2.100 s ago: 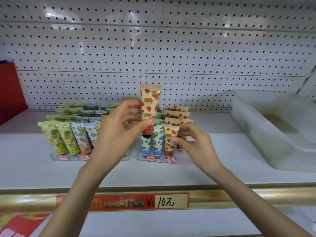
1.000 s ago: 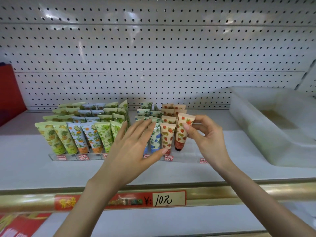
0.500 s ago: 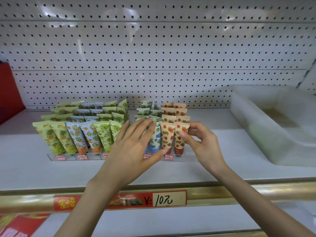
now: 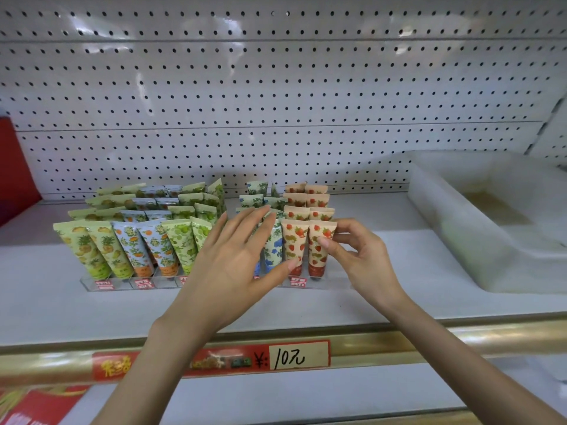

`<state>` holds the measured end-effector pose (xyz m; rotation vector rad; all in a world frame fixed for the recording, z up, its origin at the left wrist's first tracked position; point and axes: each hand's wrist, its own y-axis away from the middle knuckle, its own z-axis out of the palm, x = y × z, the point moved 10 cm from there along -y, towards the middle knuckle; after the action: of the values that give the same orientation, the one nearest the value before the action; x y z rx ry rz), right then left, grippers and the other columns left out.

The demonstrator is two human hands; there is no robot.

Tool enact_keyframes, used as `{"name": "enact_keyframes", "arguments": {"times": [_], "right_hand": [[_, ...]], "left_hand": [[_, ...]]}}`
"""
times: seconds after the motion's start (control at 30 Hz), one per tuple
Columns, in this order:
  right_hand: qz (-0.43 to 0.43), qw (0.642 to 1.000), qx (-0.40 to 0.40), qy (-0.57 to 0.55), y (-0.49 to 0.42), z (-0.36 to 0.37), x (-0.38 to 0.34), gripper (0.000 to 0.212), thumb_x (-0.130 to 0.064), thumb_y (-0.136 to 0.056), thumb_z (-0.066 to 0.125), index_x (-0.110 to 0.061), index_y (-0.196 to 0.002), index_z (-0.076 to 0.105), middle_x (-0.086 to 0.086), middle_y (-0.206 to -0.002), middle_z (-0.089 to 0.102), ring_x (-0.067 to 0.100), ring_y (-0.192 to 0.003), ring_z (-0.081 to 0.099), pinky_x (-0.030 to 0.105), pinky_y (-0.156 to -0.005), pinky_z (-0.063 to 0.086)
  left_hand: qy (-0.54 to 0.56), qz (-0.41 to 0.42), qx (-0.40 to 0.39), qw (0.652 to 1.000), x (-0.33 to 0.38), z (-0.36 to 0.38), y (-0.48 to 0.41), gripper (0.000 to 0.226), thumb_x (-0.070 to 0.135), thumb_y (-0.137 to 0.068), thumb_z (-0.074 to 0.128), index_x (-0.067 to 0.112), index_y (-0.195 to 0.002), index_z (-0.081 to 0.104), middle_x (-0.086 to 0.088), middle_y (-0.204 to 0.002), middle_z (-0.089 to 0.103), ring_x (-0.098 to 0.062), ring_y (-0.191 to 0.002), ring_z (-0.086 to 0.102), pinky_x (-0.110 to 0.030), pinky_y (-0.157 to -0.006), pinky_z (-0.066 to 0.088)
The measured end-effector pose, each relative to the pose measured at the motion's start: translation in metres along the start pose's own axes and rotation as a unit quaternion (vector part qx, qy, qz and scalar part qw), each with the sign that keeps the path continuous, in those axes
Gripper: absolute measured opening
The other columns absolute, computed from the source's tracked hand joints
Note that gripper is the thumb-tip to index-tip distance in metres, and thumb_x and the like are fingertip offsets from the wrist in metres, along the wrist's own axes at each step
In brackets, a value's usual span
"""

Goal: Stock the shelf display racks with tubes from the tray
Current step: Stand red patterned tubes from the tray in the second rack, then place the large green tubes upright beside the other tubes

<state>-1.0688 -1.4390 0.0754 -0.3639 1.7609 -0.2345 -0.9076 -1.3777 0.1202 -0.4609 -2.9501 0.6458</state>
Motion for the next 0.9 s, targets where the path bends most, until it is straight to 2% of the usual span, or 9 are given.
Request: {"name": "enact_keyframes", "arguments": {"times": [0.3,0.37,0.43,0.5,0.57,0.67,0.73,0.8,0.9], "right_hand": [[-0.022,0.998,-0.003,0.06,0.004,-0.025,-0.02,0.008,-0.03,-0.09,0.056,-0.031,-0.098,0.057,-0.019,-0.102,0.062,-0.01,-0.098,0.056,0.009,-0.076,0.048],[-0.037,0.993,-0.009,0.108,0.002,-0.038,-0.029,0.02,-0.038,-0.09,0.049,-0.029,-0.107,0.056,-0.017,-0.108,0.06,-0.011,-0.103,0.052,0.005,-0.079,0.044],[-0.063,0.981,-0.023,0.181,-0.001,-0.052,-0.036,0.039,-0.048,-0.089,0.043,-0.027,-0.12,0.054,-0.014,-0.118,0.054,-0.007,-0.112,0.048,0.011,-0.092,0.041],[-0.087,0.957,-0.038,0.273,-0.004,-0.066,-0.041,0.053,-0.058,-0.092,0.037,-0.025,-0.131,0.047,-0.013,-0.131,0.047,0.001,-0.125,0.04,0.023,-0.104,0.035],[-0.104,0.925,-0.051,0.363,-0.006,-0.08,-0.044,0.066,-0.067,-0.088,0.026,-0.026,-0.138,0.04,-0.01,-0.141,0.038,0.008,-0.133,0.033,0.031,-0.107,0.032],[-0.11,0.862,-0.07,0.49,-0.009,-0.102,-0.046,0.082,-0.076,-0.08,0.011,-0.026,-0.143,0.03,-0.007,-0.151,0.026,0.014,-0.141,0.02,0.033,-0.114,0.021],[-0.089,0.828,-0.081,0.548,-0.01,-0.119,-0.043,0.081,-0.075,-0.08,0.009,-0.029,-0.146,0.023,-0.008,-0.155,0.015,0.014,-0.144,0.007,0.035,-0.116,0.012],[-0.06,0.813,-0.081,0.574,-0.012,-0.14,-0.039,0.082,-0.073,-0.079,0.008,-0.03,-0.147,0.017,-0.01,-0.157,0.008,0.012,-0.145,0.0,0.035,-0.116,0.006],[-0.043,0.791,-0.073,0.606,-0.016,-0.17,-0.035,0.096,-0.079,-0.067,-0.01,-0.032,-0.148,0.012,-0.009,-0.158,0.005,0.013,-0.145,-0.001,0.036,-0.116,0.004]], "left_hand": [[0.011,-0.006,0.007,1.0,0.007,-0.01,-0.009,0.078,0.067,-0.087,0.015,0.017,-0.144,0.033,0.001,-0.149,0.034,-0.011,-0.135,0.021,-0.035,-0.114,0.01],[0.0,-0.013,0.007,1.0,0.008,-0.015,-0.017,0.078,0.067,-0.086,0.013,0.018,-0.144,0.031,0.001,-0.149,0.033,-0.015,-0.136,0.025,-0.037,-0.113,0.011],[-0.011,-0.02,0.005,1.0,0.013,-0.02,-0.028,0.081,0.068,-0.085,0.01,0.018,-0.145,0.03,0.001,-0.15,0.033,-0.018,-0.136,0.028,-0.037,-0.113,0.012],[-0.021,-0.027,-0.001,0.999,0.021,-0.023,-0.039,0.083,0.07,-0.082,0.006,0.02,-0.146,0.026,0.002,-0.152,0.028,-0.018,-0.138,0.025,-0.035,-0.113,0.008],[-0.027,-0.032,-0.008,0.999,0.029,-0.022,-0.049,0.085,0.07,-0.079,0.002,0.023,-0.147,0.021,0.005,-0.154,0.021,-0.016,-0.141,0.019,-0.036,-0.114,0.009],[-0.022,-0.031,-0.011,0.999,0.047,-0.02,-0.065,0.089,0.072,-0.076,-0.001,0.024,-0.147,0.023,0.005,-0.155,0.02,-0.016,-0.142,0.015,-0.039,-0.114,0.01],[-0.029,-0.023,-0.013,0.999,0.061,-0.018,-0.075,0.091,0.072,-0.075,-0.002,0.023,-0.146,0.027,0.003,-0.154,0.023,-0.018,-0.142,0.018,-0.04,-0.115,0.007],[-0.037,-0.013,-0.012,0.999,0.075,-0.015,-0.085,0.092,0.072,-0.076,-0.003,0.021,-0.145,0.03,0.002,-0.153,0.025,-0.019,-0.141,0.021,-0.041,-0.115,0.007],[-0.044,-0.004,-0.014,0.999,0.099,-0.011,-0.099,0.094,0.073,-0.075,-0.005,0.021,-0.145,0.031,0.002,-0.153,0.026,-0.019,-0.141,0.022,-0.042,-0.115,0.008]]}}
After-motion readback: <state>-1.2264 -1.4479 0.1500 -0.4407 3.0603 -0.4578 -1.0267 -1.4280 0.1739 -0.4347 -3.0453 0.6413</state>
